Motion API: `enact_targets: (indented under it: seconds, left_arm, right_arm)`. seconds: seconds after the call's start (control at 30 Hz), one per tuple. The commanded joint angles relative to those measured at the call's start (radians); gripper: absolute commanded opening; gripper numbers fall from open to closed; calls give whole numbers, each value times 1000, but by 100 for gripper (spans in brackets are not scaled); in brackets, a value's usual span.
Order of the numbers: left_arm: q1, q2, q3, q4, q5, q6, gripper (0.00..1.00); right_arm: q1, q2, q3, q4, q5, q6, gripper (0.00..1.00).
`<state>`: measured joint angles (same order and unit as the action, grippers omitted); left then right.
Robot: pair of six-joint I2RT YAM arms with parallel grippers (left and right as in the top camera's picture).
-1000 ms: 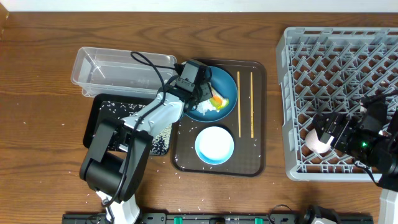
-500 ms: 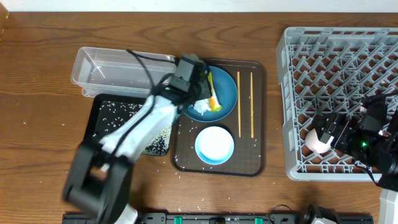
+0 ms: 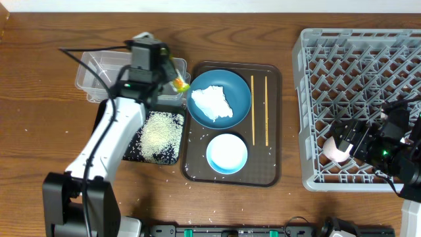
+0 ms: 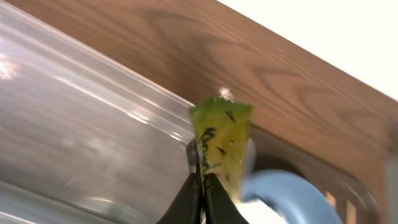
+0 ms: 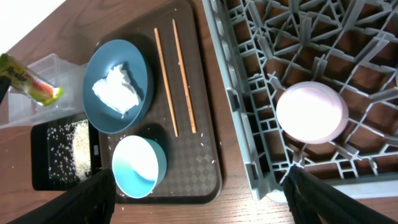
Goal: Sort waste into correct bins and load items into the dishwasher rack
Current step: 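Drop the snack wrapper into the clear plastic bin, then grasp the white tissue on the teal plate with the left gripper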
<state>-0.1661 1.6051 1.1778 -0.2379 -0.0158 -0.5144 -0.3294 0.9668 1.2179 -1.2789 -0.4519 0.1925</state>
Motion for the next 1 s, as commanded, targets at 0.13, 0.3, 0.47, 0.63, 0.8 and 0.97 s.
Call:
enact_targets:
  seconds: [0.13,0.3,0.47,0.63,0.8,0.97]
  left_arm:
    - [28,-17,25,-33,99,77,65]
    - [-54,-44,27,-124,165,184,66]
    - [-214,-24,17,-225,145,343,66]
    - [-344,49,17,-251,29,346,68]
    - [-383,183,17,-201,-12,346,77]
    - [-382,289,17,-150,-12,346,78]
  right_arm:
    - [10,0,-3,0,-1,-14,85]
    - [10,0,-3,-1,-1,-15,85]
    - [10,0,-3,3,-1,-14,85]
    - [10,0,-3,-9,0,-15,85]
    - [10,0,-3,-20,0,-19,85]
    - [10,0,-3,-24,-1,-23,85]
